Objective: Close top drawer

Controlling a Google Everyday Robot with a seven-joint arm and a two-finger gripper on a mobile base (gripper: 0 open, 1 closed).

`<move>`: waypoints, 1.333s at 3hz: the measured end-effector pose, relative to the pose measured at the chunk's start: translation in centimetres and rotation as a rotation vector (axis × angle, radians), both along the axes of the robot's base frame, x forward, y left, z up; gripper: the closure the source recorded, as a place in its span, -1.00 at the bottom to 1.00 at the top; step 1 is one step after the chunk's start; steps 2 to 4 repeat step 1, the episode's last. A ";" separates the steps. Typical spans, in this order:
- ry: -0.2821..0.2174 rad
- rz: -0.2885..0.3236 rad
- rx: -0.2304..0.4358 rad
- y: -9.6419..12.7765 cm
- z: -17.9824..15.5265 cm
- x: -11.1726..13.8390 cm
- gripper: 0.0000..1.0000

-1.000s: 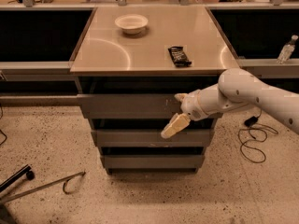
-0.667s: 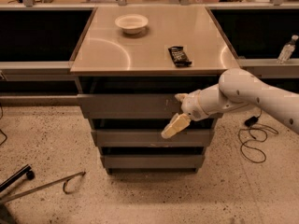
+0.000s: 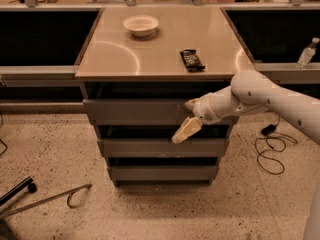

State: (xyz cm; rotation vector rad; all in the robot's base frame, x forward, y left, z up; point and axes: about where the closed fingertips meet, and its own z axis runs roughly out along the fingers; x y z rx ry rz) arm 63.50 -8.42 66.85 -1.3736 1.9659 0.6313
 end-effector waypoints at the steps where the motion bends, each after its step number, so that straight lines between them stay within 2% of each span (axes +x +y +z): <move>1: 0.000 0.000 0.000 0.0 0.0 0.0 -1.00; 4: 0.000 0.000 0.000 0.0 0.0 0.0 -1.00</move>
Offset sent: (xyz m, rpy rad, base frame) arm 0.0000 0.0000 0.0000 0.0000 0.0000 0.0000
